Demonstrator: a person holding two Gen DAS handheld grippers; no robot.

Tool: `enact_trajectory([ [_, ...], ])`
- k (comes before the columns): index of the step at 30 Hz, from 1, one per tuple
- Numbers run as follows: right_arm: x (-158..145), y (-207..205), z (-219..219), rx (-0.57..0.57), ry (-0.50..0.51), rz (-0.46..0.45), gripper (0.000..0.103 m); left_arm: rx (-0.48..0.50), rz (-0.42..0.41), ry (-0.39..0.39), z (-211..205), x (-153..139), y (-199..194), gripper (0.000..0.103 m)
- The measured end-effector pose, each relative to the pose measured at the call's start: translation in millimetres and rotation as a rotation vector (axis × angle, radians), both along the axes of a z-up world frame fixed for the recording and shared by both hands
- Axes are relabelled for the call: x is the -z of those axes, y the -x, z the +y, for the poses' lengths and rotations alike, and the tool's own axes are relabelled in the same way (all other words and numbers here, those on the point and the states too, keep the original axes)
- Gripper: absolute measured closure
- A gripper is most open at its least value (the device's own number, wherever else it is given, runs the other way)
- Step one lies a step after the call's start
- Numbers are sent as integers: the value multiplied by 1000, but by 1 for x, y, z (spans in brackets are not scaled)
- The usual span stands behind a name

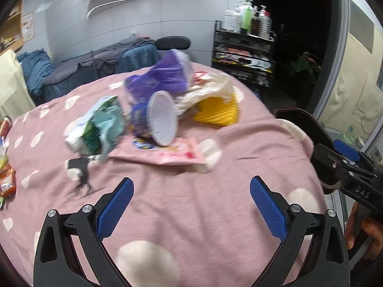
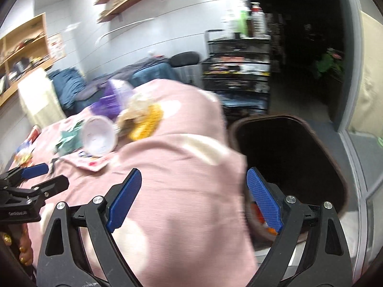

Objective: Collect trash
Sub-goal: 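Return both tools to the table toward the milk carton and pink wrapper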

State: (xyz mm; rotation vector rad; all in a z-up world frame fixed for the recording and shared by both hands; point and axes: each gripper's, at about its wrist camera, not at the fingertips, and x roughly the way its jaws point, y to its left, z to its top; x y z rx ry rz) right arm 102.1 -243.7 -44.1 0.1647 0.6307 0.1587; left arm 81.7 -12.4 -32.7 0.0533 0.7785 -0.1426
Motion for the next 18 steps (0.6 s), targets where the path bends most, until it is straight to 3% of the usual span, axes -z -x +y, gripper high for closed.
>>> enact_trajectory([
  [12, -12, -31, 87, -259, -4, 16, 14, -207, 32, 17, 109, 7, -10, 6],
  [18, -6, -45, 135, -380, 92, 63, 14, -251, 64, 54, 143, 14, -20, 6],
])
